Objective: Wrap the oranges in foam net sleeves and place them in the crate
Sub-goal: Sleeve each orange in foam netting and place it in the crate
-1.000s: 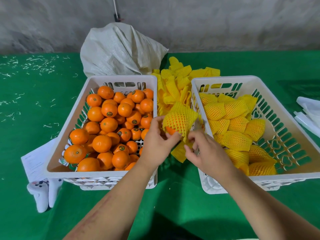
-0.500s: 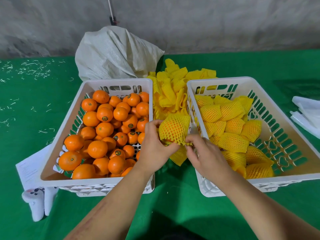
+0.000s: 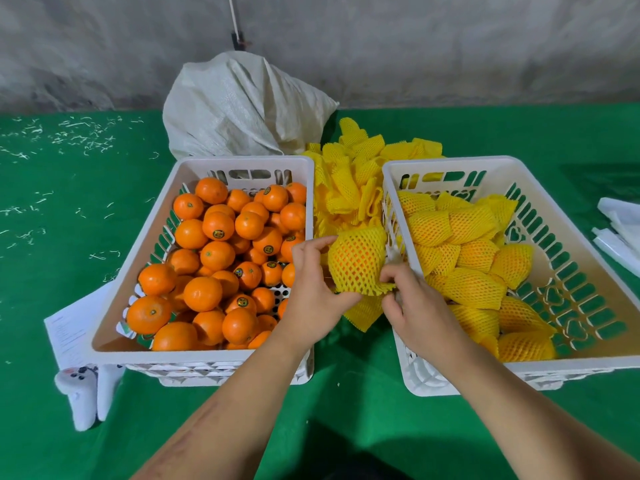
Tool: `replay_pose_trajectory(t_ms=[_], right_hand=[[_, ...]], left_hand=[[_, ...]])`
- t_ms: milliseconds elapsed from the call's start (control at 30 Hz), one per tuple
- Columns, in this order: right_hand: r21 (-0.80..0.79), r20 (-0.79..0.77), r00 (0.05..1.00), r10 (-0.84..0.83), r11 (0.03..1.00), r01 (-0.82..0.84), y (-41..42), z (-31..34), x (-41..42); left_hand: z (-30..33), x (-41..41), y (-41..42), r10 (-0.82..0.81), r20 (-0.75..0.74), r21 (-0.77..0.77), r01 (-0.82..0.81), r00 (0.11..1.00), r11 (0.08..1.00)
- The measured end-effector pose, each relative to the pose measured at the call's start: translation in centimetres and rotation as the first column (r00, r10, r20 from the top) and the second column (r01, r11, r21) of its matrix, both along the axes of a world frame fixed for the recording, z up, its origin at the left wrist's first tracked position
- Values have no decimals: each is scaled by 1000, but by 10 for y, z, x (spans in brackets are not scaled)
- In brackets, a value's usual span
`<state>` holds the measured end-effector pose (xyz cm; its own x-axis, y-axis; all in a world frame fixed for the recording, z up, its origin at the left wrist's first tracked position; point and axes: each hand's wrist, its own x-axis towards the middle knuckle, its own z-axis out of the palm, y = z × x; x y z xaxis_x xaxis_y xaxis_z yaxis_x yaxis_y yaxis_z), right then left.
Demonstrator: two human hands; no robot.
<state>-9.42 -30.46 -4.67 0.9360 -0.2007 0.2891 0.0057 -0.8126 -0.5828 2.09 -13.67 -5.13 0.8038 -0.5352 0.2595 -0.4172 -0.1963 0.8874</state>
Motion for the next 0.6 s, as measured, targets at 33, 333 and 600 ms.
replay_pose_trajectory(t_ms=[33,333,600], right_hand=[[51,-30,1000,4,999,-2,1,1,1],[333,-273,962,24,940,71,-7,15,7],[555,-86,996,-28,829,71,-10,4,9]], left_hand=[[-1,1,0,5,2,-10,-5,1000,1000],[-5,0,-2,-145,55,59,141,988,988],[-6,-2,0,-136,5,-44,136,991,990]])
